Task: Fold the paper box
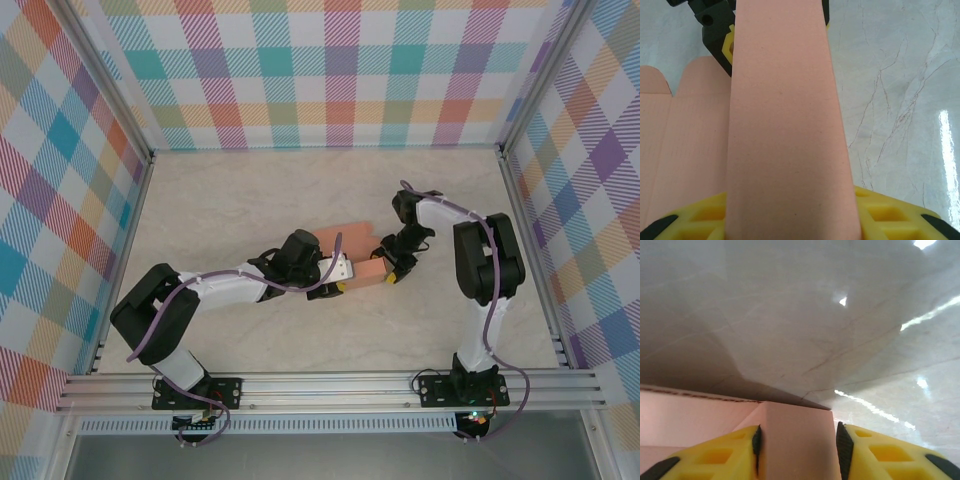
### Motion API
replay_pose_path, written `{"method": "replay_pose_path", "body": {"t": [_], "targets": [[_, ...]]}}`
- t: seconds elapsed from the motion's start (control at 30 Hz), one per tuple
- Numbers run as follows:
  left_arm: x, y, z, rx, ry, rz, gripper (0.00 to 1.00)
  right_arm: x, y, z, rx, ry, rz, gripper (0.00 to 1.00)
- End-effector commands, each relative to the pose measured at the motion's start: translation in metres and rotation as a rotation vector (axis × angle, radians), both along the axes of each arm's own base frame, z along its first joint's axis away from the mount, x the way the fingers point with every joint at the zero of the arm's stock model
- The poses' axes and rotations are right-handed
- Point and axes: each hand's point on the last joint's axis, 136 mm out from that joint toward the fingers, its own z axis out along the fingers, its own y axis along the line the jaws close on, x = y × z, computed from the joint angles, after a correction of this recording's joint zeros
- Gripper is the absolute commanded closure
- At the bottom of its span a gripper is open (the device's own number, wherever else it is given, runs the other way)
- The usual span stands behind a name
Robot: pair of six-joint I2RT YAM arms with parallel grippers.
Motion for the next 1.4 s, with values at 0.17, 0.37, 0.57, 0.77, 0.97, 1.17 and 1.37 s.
{"method": "replay_pose_path", "body": {"t": [0.17,0.37,0.57,0.77,0.97,1.17,1.37], "targets": [[0.014,0.004,0.001,0.023,-0.021,0.012,0.69,-0.014,-0.014,-0.016,-0.106,0.059,0.147,0.63],[0.016,0.004,0.001,0.039,-0.027,0.006,0.69,-0.014,-0.015,-0.017,-0.121,0.033,0.232,0.65],[0.020,0.004,0.001,0.053,-0.040,0.013,0.69,-0.016,-0.014,-0.016,-0.109,0.019,0.276,0.68],[0.023,0.005,0.001,0.068,-0.055,0.014,0.70,-0.017,-0.016,-0.014,-0.122,0.009,0.350,0.70],[0.025,0.006,0.002,0.089,-0.069,0.011,0.70,-0.020,-0.021,-0.014,-0.203,0.005,0.447,0.70],[0.027,0.008,0.002,0.097,-0.081,0.020,0.69,-0.020,-0.022,-0.012,-0.237,0.003,0.475,0.72],[0.027,0.012,0.004,0.098,-0.106,0.033,0.68,-0.012,-0.012,0.006,-0.195,-0.041,0.442,0.71]]}}
